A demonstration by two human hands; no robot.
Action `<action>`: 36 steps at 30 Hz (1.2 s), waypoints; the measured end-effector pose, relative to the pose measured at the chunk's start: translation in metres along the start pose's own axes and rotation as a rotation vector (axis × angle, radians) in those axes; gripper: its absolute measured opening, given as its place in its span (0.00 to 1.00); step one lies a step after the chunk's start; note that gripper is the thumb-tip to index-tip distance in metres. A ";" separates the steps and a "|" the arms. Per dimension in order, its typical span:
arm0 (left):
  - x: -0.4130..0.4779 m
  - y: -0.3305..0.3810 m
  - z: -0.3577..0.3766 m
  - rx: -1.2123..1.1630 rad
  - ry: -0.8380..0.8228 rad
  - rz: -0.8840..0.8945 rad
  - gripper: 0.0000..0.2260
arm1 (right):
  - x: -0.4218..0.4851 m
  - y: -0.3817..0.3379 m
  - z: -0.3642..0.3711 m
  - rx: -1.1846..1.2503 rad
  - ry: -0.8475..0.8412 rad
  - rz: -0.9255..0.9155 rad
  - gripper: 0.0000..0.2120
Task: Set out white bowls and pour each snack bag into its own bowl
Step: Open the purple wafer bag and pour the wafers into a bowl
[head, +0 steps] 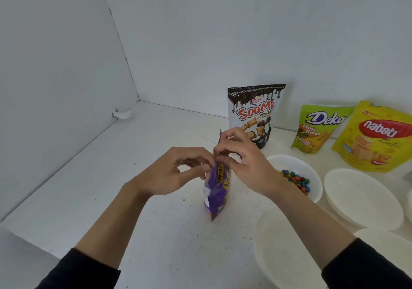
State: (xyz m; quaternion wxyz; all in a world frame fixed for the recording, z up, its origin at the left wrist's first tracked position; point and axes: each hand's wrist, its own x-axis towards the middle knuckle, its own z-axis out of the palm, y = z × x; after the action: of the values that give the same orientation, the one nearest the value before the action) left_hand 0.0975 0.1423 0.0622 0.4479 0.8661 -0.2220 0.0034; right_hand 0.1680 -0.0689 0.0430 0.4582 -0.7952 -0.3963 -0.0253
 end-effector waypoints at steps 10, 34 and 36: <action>0.032 0.003 0.010 0.284 -0.018 0.274 0.05 | -0.007 0.002 -0.024 -0.156 -0.126 0.003 0.08; 0.019 0.004 -0.022 0.687 -0.105 0.136 0.21 | -0.023 0.005 -0.037 -0.124 -0.034 0.070 0.10; 0.017 0.006 -0.021 0.683 -0.084 0.124 0.20 | -0.024 0.006 -0.033 -0.183 -0.002 0.054 0.09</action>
State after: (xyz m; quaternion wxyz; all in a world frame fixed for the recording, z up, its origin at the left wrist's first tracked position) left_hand 0.1149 0.1489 0.0828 0.1216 0.9502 -0.2784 0.0689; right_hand 0.1662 -0.1098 0.0487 0.3838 -0.8441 -0.3712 -0.0483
